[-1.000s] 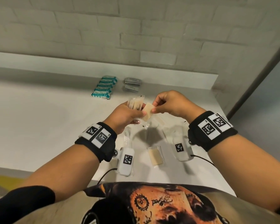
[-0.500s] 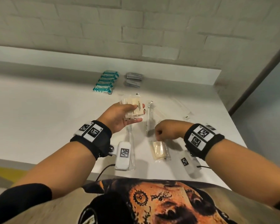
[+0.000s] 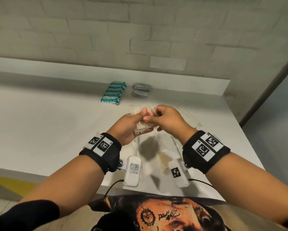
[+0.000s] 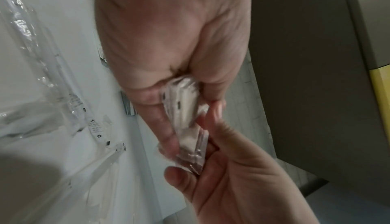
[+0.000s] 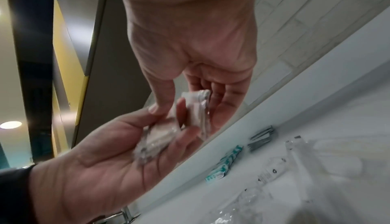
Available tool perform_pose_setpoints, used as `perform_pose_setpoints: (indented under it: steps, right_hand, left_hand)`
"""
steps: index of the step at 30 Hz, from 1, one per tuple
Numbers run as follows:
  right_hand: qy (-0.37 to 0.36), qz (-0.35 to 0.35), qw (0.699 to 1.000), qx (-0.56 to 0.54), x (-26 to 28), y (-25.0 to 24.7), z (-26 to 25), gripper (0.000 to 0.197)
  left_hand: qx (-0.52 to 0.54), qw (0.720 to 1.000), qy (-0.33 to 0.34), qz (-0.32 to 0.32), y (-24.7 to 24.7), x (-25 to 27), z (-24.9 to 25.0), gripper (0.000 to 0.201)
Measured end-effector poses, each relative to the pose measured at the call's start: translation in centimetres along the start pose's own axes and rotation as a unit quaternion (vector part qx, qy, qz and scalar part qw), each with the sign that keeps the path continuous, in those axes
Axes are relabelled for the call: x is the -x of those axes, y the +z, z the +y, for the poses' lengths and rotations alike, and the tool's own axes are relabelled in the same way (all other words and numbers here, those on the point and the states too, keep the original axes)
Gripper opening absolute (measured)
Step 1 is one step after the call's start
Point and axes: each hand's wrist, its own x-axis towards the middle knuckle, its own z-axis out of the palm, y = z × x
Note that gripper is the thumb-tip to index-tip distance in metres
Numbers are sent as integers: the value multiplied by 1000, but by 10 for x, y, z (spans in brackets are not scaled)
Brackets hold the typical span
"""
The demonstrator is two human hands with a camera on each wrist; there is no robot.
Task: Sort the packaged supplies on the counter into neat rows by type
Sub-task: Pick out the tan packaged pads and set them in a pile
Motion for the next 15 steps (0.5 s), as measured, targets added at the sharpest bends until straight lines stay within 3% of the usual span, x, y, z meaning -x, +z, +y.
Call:
perform_pose_setpoints:
  steps: [8,11,15]
  right_hand:
    - [35,21,989,-143,2,-10,2,6]
    - [54,16,984,-167,5,-13,5,13]
    - [41,2,991,-129,4,-14,7,12]
  left_hand:
    - [49,997,34,52,-1,1,5,6]
    - [35,994,58,89,-1,0,3,17]
    - [-62,990,76,100,-2,0,1,22]
